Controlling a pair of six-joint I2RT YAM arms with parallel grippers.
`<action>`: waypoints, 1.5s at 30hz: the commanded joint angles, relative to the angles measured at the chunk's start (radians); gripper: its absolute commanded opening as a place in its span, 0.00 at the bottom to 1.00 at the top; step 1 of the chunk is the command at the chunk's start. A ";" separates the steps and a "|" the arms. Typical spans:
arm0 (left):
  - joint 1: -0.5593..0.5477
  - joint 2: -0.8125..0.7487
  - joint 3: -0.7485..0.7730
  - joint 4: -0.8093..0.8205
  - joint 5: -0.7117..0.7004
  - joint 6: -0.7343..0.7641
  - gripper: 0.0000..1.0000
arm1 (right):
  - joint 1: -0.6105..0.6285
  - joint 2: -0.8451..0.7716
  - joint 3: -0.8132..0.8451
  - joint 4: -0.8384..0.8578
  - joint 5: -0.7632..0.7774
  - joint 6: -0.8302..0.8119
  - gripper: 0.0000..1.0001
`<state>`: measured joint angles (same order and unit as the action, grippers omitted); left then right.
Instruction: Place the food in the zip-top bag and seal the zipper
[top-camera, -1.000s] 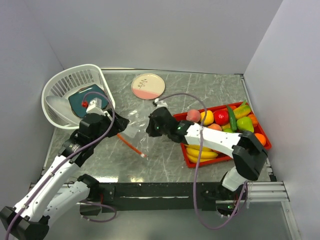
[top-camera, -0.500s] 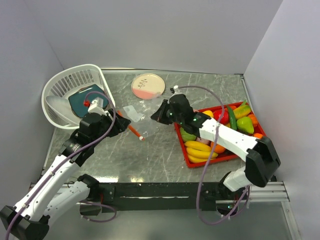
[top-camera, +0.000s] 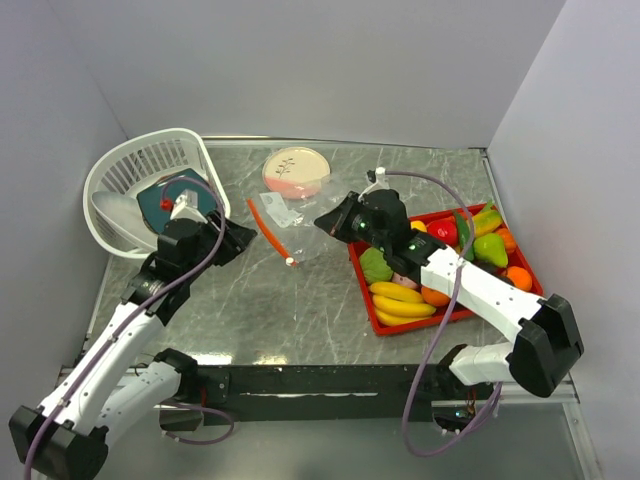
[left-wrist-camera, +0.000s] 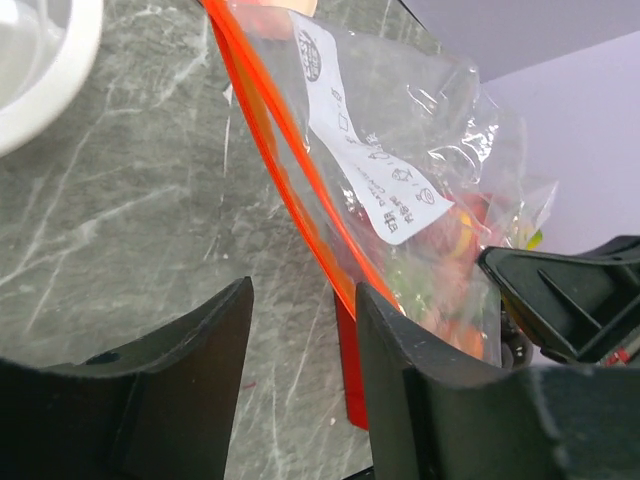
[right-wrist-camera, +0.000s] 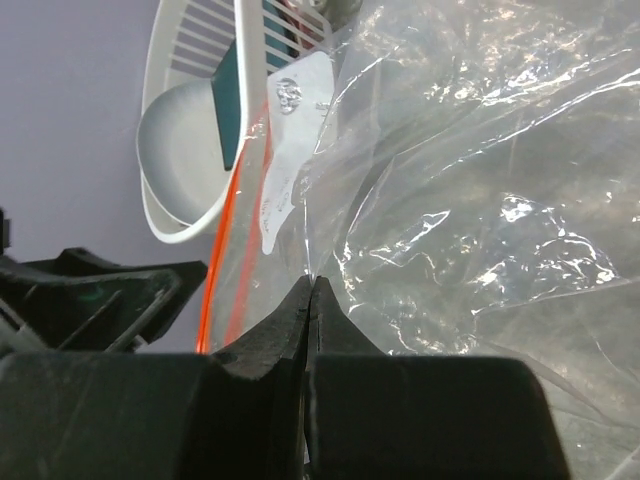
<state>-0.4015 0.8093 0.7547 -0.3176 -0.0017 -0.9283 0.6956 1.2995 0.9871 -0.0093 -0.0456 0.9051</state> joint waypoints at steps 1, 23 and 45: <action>0.012 0.025 -0.020 0.101 0.065 -0.032 0.50 | -0.004 -0.065 -0.018 0.061 0.016 0.018 0.00; 0.043 0.102 -0.068 0.225 0.112 -0.067 0.47 | -0.004 -0.098 -0.061 0.094 -0.007 0.048 0.00; 0.046 0.148 -0.062 0.322 0.042 -0.047 0.09 | 0.105 -0.088 -0.143 0.183 -0.007 0.055 0.00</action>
<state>-0.3603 0.9863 0.6659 -0.0231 0.0994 -1.0134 0.7555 1.2186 0.8623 0.1051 -0.0685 0.9760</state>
